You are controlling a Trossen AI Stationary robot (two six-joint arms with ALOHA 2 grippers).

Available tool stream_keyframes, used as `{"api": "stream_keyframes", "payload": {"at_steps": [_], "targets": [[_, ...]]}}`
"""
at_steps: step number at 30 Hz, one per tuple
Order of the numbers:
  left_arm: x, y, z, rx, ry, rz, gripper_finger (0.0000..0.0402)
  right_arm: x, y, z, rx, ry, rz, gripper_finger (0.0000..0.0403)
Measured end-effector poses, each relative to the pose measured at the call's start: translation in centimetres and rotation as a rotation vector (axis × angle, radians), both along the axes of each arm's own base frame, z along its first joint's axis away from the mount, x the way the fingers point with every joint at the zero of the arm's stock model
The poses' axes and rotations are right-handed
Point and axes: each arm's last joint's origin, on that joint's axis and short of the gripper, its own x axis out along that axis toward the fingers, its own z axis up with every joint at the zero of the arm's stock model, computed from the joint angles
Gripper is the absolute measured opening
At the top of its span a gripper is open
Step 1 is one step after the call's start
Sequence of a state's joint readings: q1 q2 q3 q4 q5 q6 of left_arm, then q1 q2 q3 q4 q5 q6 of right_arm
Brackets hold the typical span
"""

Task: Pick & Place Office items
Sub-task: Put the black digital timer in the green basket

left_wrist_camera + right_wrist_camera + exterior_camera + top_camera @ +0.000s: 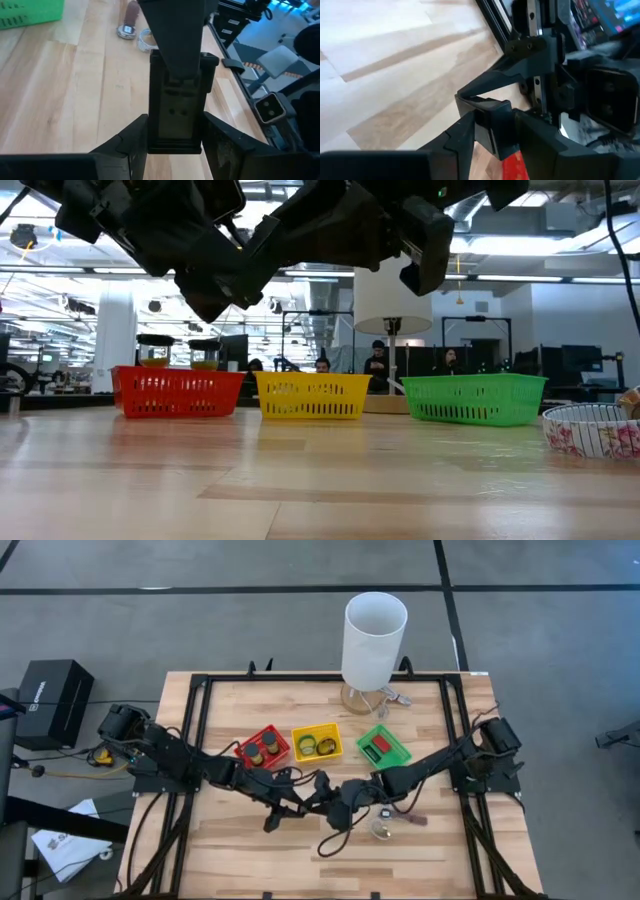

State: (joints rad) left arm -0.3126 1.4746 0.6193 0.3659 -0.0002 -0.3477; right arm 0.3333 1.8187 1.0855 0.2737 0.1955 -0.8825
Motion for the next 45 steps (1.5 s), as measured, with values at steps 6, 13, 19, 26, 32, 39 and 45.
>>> {"api": "stream_keyframes", "payload": {"at_steps": [6, 13, 19, 26, 32, 39, 45], "targets": [[0.0, -0.1, 0.0, -0.023, 0.004, -0.012, 0.0162, 0.1, -0.4, 0.0, -0.014, 0.003, 0.062, 0.0099], [0.1, 0.5, 0.0, -0.129, 0.039, -0.011, 0.0165, 0.1, -0.4, 0.0, -0.068, 0.001, 0.092, 0.0078], [0.2, 0.5, 0.1, -0.146, 0.039, -0.012, 0.0173, 0.0, -0.1, 0.0, -0.072, -0.002, 0.098, 0.0078], [0.5, 0.6, 0.7, -0.198, -0.007, 0.026, 0.0205, -0.1, 0.3, 0.0, -0.034, -0.001, 0.084, 0.0077], [0.8, 0.9, 1.2, -0.208, -0.059, 0.027, 0.022, -0.3, 0.4, -0.3, 0.066, 0.049, 0.042, 0.0077], [1.1, 2.2, 1.1, -0.2, -0.062, 0.069, 0.0221, -0.8, 0.8, -0.9, 0.11, 0.127, -0.007, 0.0077], [1.3, 3.5, 1.3, -0.129, -0.091, 0.078, 0.0219, -2.5, 0.9, -0.7, -0.041, 0.191, -0.224, 0.0077]]}}
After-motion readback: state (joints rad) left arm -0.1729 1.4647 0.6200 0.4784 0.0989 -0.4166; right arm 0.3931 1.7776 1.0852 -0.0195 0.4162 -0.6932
